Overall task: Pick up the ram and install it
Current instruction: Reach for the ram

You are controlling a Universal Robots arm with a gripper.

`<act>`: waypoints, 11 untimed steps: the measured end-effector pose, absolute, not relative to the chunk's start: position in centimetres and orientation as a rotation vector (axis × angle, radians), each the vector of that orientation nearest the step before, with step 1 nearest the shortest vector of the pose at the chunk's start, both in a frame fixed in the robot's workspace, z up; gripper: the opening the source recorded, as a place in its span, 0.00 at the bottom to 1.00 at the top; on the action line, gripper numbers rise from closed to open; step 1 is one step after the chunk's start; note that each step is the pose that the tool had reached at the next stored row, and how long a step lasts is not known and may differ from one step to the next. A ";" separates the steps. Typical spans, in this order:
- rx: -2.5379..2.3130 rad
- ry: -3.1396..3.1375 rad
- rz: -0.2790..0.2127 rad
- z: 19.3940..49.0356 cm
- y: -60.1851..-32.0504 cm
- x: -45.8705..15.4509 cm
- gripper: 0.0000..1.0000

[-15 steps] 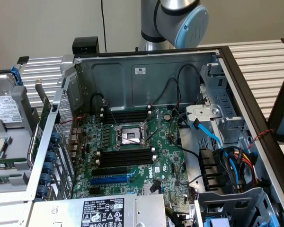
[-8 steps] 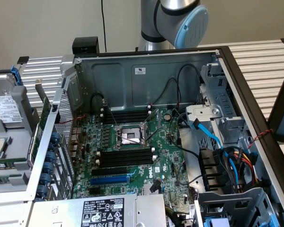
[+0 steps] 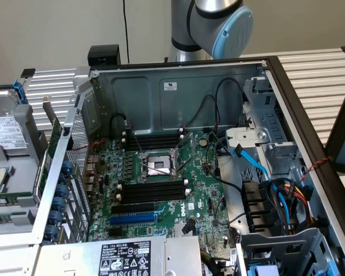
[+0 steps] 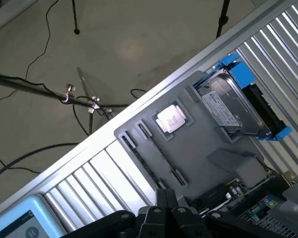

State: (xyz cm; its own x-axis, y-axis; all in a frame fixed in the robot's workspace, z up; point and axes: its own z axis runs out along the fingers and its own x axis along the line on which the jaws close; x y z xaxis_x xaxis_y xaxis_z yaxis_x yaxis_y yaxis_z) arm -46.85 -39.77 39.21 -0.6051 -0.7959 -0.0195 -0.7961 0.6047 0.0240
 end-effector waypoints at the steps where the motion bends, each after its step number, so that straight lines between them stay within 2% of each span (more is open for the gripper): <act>1: -1.415 2.797 0.047 39.2 -39.8 -46.9 0.10; 11: -1.632 2.679 0.046 39.2 -39.8 -46.9 0.10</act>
State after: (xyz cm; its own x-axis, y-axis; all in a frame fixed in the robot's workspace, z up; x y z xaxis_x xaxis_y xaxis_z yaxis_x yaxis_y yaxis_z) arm -46.85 -39.77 39.18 -0.4588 -0.8883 -0.0185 -0.8885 0.4584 0.0233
